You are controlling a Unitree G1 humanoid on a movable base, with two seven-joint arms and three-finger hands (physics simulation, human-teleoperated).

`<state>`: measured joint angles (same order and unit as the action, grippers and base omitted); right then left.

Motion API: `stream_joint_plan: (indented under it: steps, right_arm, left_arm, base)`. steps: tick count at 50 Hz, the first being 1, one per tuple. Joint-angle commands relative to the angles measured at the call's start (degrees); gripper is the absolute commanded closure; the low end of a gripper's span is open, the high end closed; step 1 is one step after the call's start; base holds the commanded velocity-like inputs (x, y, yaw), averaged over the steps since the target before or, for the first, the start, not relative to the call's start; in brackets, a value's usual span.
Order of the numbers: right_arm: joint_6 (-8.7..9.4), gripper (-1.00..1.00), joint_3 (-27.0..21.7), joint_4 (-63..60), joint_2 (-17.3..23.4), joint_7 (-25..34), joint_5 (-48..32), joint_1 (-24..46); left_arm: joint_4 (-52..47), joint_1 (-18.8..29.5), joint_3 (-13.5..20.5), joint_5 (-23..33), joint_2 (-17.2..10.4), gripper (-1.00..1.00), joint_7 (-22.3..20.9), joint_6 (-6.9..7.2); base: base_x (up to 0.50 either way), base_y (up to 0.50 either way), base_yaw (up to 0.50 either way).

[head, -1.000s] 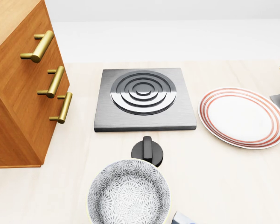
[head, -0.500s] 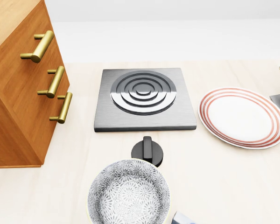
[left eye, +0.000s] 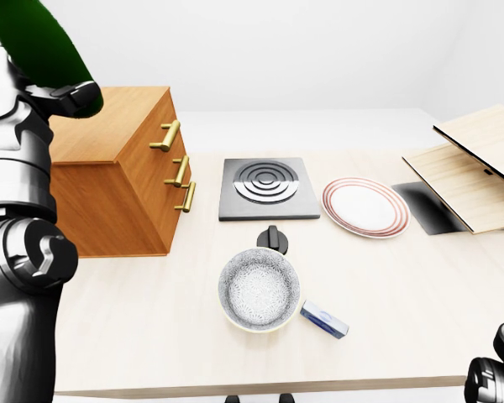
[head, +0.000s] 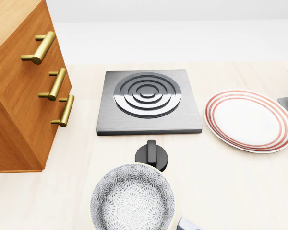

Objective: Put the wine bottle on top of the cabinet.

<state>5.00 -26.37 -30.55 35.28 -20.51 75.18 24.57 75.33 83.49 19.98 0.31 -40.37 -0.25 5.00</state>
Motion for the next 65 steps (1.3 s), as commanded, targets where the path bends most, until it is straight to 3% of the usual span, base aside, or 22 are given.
stream_joint_plan:
  steps: [1,8,15,37,65]
  right_arm:
    - [0.0,-1.0,0.44,4.22,-0.36,1.07,-1.14,0.3]
    - [0.0,-1.0,0.51,4.37,-0.86,1.79,-2.23,0.45]
    - [0.0,-1.0,0.33,3.73,-1.74,2.72,-3.58,-0.14]
    - [0.0,-1.0,-0.71,3.1,-1.36,2.34,-3.5,-0.4]
    - [0.0,-1.0,-0.93,2.36,-1.29,2.57,-3.87,-1.12]
  left_arm:
    - [1.86,1.13,0.45,0.8,0.91,1.0,4.46,0.0]
    - [1.96,2.52,1.35,1.51,0.24,1.0,6.18,0.0]
    - [2.11,0.96,1.69,2.41,0.59,1.0,7.27,0.0]
    - [2.28,-1.83,1.87,4.56,1.78,1.0,6.39,0.0]
    - [2.51,-7.56,4.35,1.04,2.67,1.0,7.62,0.0]
  base:
    - [0.0,0.0,0.0]
    - [0.0,0.0,0.0]
    - [0.0,0.0,0.0]
    - [0.0,0.0,0.0]
    - [0.0,0.0,0.0]
